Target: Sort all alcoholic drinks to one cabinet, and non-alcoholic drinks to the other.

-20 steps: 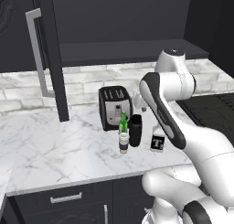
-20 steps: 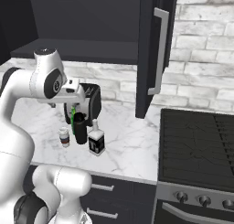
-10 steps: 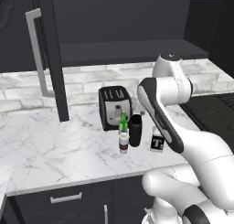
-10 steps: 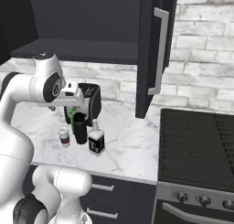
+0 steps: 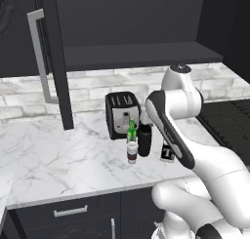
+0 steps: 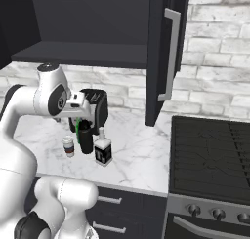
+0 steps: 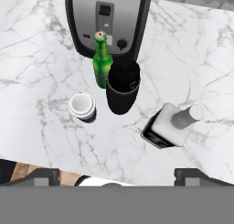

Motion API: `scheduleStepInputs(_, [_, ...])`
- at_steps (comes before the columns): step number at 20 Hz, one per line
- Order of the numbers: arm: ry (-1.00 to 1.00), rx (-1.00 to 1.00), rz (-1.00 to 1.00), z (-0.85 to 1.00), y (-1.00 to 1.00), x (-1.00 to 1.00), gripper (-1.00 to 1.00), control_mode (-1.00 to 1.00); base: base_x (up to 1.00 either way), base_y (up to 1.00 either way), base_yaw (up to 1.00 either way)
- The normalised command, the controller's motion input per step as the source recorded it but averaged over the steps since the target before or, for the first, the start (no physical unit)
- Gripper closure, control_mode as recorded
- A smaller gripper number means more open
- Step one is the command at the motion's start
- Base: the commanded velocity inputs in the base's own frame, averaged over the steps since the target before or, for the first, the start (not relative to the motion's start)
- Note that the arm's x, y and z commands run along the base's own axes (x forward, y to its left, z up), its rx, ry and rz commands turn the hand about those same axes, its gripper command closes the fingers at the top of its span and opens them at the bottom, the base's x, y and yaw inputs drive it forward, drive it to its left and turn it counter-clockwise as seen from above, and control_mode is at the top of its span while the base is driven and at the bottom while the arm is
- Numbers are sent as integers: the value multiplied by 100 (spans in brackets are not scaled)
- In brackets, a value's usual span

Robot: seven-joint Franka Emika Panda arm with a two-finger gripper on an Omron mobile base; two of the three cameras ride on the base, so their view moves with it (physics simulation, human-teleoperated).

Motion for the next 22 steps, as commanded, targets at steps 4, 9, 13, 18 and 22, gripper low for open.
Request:
scheduleStepInputs(4, [-5,-1,0,-21,1,4,-100,-100,0,0,0])
scheduleStepInputs(9, [-1,0,-2,-18,0,18,-100,-100,0,0,0])
scheduleStepInputs(13, [0,0,-2,-17,0,23,-100,-100,0,0,0])
scheduleStepInputs(18, [0,0,-1,-15,0,26,-100,-100,0,0,0])
scheduleStepInputs(22, [0,0,-1,-16,0,25,-100,-100,0,0,0])
